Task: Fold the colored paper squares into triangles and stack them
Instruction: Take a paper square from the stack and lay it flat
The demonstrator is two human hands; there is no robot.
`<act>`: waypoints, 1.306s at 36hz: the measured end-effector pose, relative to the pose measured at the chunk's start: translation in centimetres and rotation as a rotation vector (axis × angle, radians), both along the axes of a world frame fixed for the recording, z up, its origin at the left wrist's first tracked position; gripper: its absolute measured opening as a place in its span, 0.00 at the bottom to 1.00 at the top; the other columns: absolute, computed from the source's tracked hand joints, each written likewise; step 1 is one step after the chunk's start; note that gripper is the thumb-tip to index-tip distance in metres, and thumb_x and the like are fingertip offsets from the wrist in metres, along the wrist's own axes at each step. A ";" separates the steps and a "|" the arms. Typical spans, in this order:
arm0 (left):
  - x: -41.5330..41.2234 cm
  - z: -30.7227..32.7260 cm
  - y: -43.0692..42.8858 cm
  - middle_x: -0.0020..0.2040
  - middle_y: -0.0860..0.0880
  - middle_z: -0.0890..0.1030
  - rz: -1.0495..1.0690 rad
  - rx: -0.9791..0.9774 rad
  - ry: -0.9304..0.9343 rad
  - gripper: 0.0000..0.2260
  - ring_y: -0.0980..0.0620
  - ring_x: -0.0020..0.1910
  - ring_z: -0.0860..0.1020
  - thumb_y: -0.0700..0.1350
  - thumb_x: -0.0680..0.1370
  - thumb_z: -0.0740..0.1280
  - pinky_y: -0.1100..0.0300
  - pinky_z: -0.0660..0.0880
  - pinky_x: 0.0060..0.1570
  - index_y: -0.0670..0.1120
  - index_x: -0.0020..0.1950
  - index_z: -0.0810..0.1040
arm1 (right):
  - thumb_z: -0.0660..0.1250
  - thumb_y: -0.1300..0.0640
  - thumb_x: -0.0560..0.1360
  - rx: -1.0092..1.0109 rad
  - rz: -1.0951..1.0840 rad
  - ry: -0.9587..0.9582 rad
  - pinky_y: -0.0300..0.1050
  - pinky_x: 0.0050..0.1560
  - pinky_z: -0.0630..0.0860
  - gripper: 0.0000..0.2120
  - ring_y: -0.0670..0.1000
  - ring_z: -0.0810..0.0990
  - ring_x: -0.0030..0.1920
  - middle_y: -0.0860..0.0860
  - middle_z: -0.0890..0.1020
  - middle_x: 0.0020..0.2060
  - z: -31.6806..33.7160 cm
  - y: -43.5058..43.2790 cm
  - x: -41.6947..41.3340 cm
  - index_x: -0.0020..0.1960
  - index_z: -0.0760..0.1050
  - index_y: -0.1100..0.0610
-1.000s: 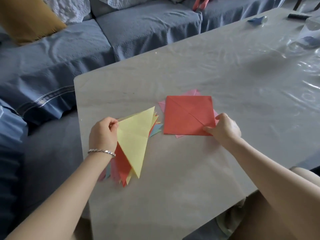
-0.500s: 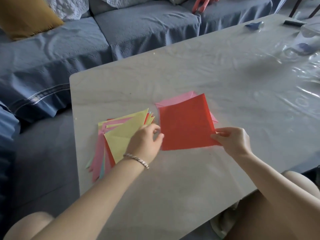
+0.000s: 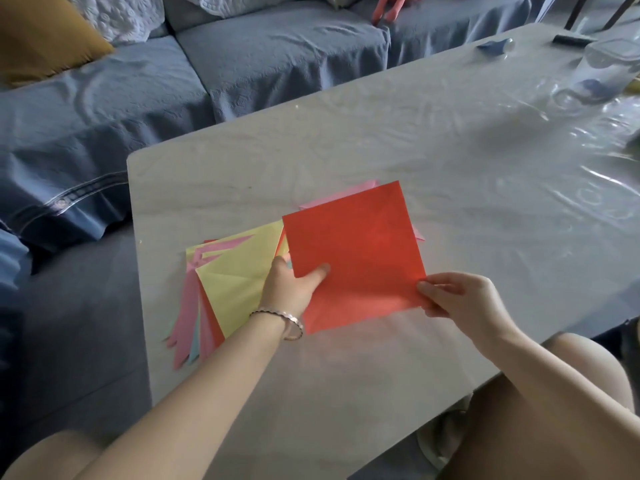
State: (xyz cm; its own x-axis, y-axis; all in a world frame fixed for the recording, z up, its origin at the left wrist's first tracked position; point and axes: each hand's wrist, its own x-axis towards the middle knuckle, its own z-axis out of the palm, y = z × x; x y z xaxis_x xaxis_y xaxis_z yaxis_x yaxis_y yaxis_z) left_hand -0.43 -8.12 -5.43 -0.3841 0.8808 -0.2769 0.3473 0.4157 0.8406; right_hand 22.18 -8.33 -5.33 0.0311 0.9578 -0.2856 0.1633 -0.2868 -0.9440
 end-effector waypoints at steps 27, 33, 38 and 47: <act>-2.0 3.9 -2.2 0.44 0.48 0.80 -0.388 0.207 0.365 0.09 0.49 0.45 0.77 0.41 0.79 0.60 0.62 0.68 0.42 0.41 0.53 0.78 | 0.58 0.40 0.75 0.771 0.646 -0.504 0.33 0.57 0.66 0.17 0.41 0.68 0.56 0.43 0.70 0.53 1.2 -0.8 -1.9 0.46 0.81 0.48; -0.8 5.2 -3.1 0.33 0.55 0.72 -0.694 0.195 0.270 0.08 0.56 0.34 0.69 0.40 0.79 0.59 0.65 0.66 0.37 0.46 0.44 0.76 | 0.73 0.54 0.67 0.460 0.454 -0.268 0.22 0.50 0.65 0.06 0.31 0.76 0.48 0.35 0.81 0.47 3.6 -0.5 -3.3 0.34 0.80 0.44; -0.1 5.5 -3.5 0.34 0.56 0.76 -0.587 0.219 0.221 0.05 0.60 0.33 0.72 0.44 0.78 0.62 0.69 0.68 0.37 0.47 0.47 0.78 | 0.74 0.61 0.67 0.379 0.304 -0.145 0.24 0.39 0.70 0.11 0.34 0.78 0.33 0.35 0.80 0.29 3.4 -0.9 -4.0 0.33 0.78 0.46; 1.7 5.4 -4.5 0.40 0.64 0.77 -0.276 0.445 0.229 0.11 0.72 0.40 0.74 0.44 0.71 0.72 0.78 0.69 0.43 0.49 0.52 0.82 | 0.73 0.59 0.68 0.352 0.163 -0.117 0.26 0.33 0.70 0.09 0.37 0.76 0.29 0.37 0.80 0.27 3.6 -1.8 -5.1 0.32 0.78 0.48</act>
State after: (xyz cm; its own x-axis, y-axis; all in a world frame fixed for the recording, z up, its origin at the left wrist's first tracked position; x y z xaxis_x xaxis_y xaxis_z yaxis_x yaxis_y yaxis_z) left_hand 1.23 -12.61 -0.02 -0.1297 0.9698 0.2066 0.5868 -0.0929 0.8044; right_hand 17.10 -10.11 -1.78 -0.1169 0.9915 0.0576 0.2922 0.0898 -0.9521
